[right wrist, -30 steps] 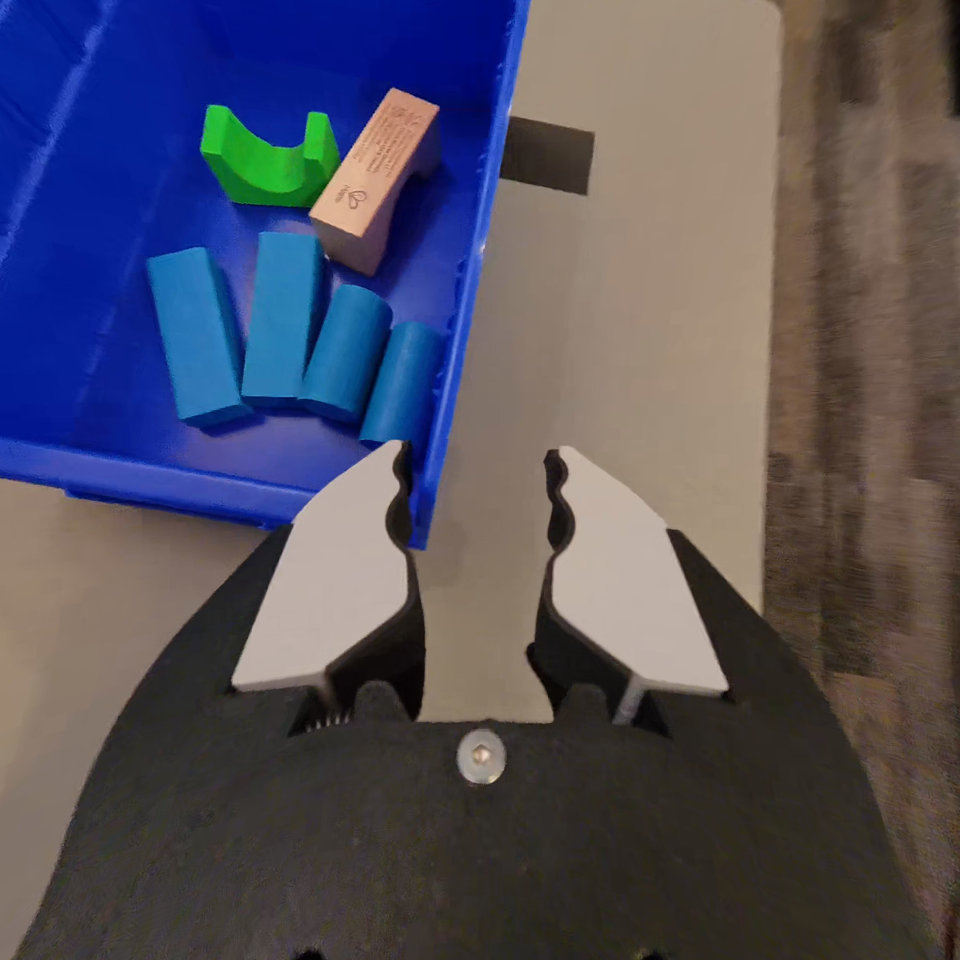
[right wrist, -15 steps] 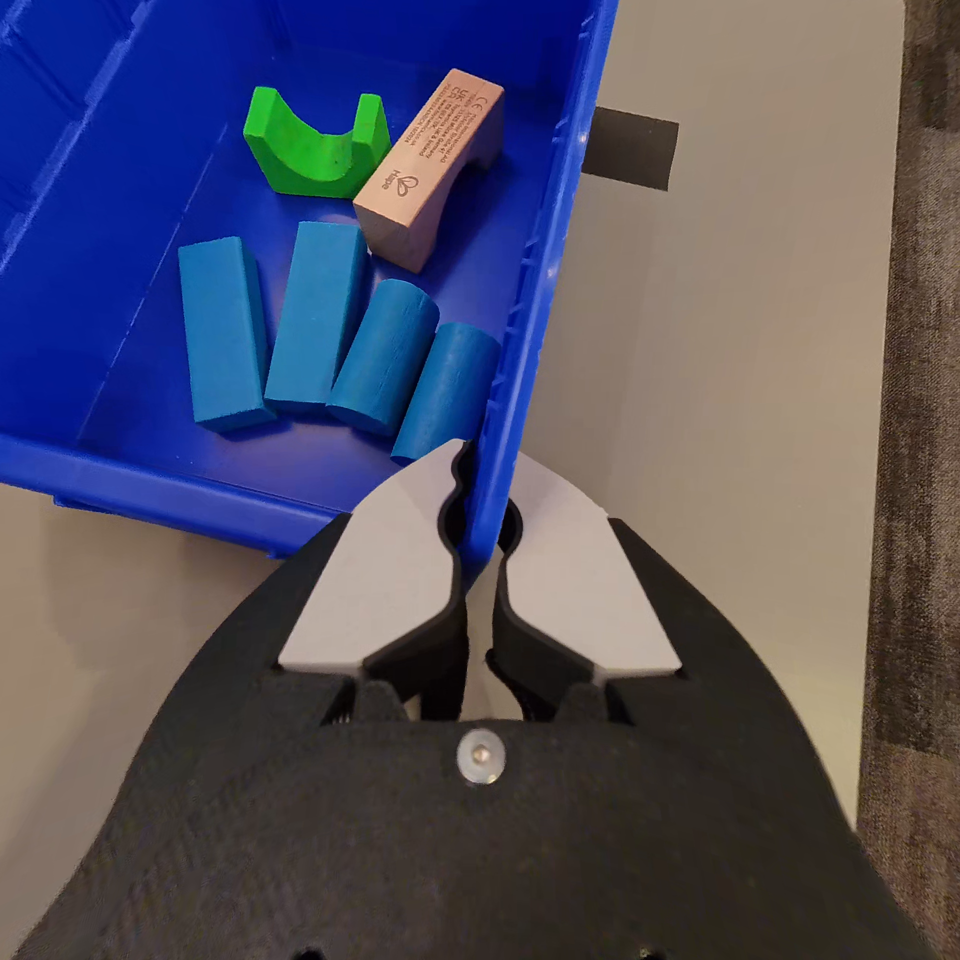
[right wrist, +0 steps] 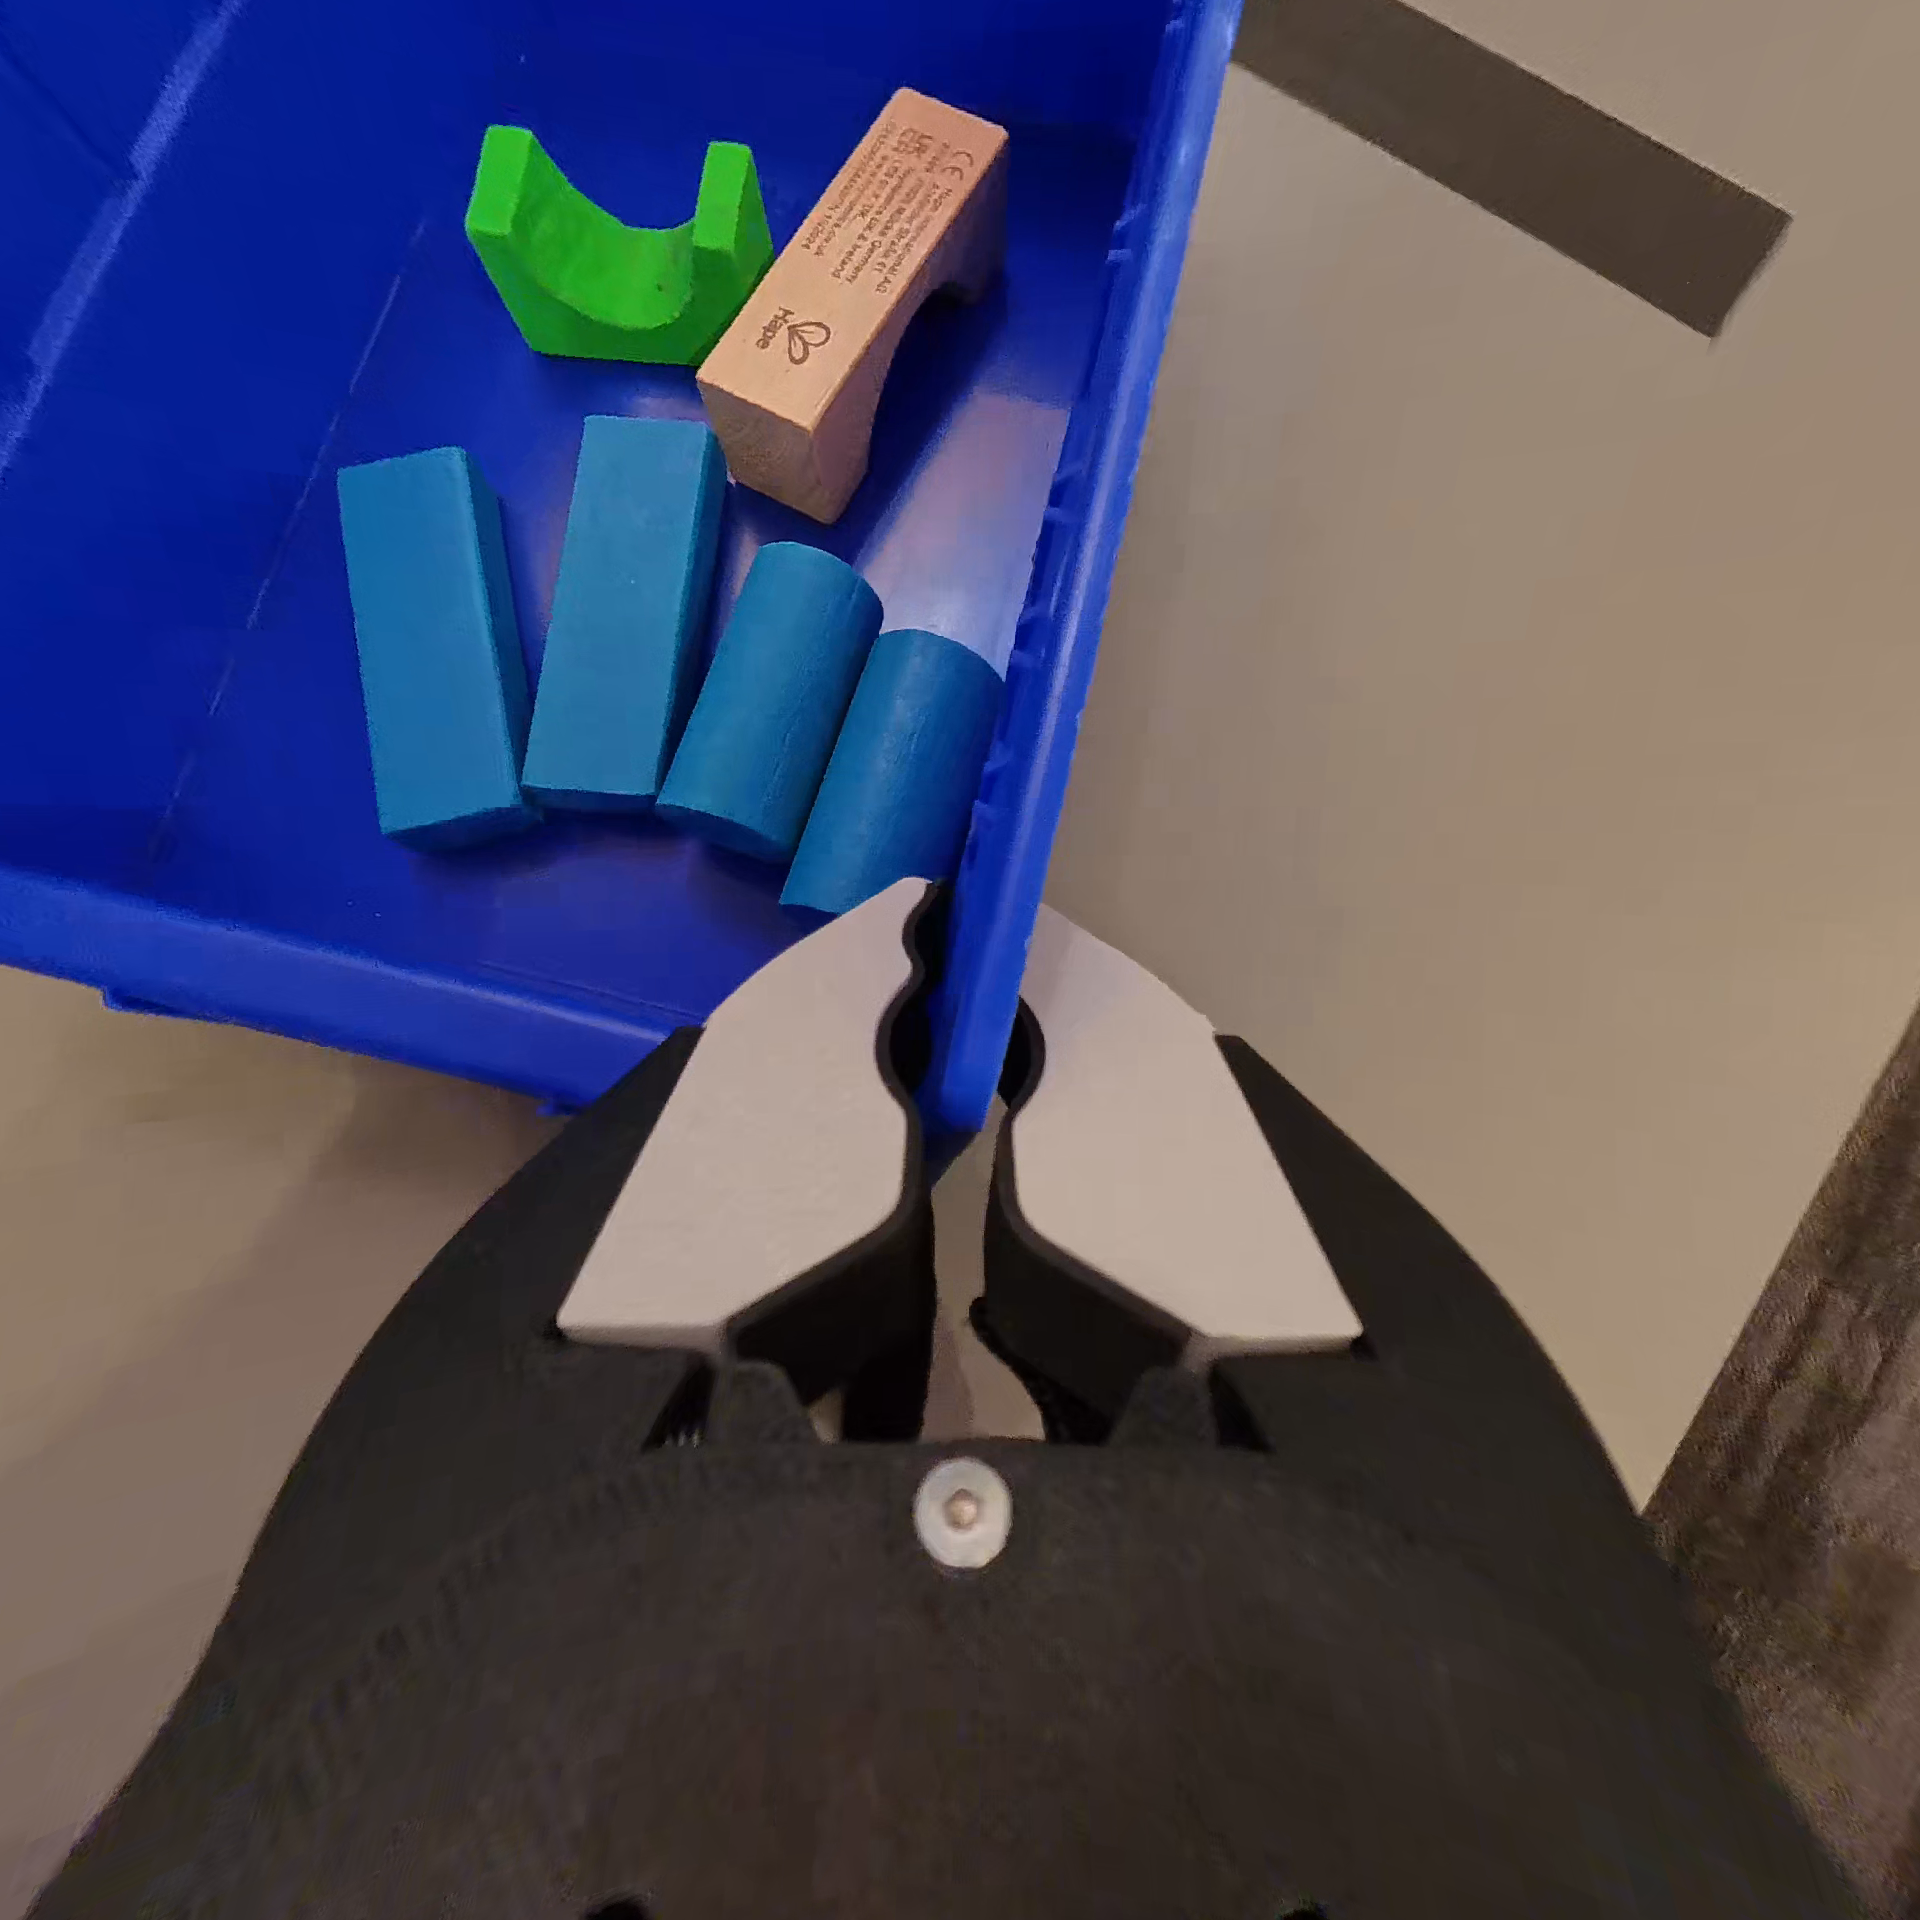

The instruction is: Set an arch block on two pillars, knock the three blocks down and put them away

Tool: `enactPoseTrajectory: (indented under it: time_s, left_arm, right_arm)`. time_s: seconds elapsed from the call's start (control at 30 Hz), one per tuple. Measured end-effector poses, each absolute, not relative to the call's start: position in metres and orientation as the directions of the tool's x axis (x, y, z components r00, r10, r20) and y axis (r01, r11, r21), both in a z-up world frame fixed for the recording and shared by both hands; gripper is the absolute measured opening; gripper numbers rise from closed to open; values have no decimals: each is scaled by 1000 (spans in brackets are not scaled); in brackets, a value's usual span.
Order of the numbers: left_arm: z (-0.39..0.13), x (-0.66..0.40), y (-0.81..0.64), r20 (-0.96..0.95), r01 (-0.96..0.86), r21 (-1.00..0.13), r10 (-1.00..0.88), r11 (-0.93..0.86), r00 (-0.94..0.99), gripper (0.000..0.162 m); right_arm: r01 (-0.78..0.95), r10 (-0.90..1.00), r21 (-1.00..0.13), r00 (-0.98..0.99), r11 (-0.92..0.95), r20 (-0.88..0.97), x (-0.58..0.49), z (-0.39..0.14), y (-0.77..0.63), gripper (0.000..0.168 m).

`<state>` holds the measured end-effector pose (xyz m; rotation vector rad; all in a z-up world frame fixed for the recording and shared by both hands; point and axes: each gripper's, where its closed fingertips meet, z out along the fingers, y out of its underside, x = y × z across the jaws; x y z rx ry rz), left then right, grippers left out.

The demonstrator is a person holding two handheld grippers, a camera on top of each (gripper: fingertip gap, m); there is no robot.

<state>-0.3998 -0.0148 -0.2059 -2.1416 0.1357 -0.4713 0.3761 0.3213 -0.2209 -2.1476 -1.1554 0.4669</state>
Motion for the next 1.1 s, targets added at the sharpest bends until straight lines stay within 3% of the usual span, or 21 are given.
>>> enactPoseTrajectory:
  time_s: [0.53, 0.83, 1.1]
  left_arm:
    - [-205, -195, -56, 349, -270, -779, -749, -566, 563, 6]
    - [-205, -112, -40, 332, -342, -797, -835, -497, 440, 6]
    - [-205, -83, -24, 328, -326, -808, -835, -490, 441, 7]
  right_arm:
    - [729, 994, -677, 102, -105, -45, 296, -221, 266, 6]
    - [738, 993, -674, -98, 27, -67, 197, -221, 261, 5]
    - [727, 967, -676, -240, 123, -82, 87, -221, 255, 6]
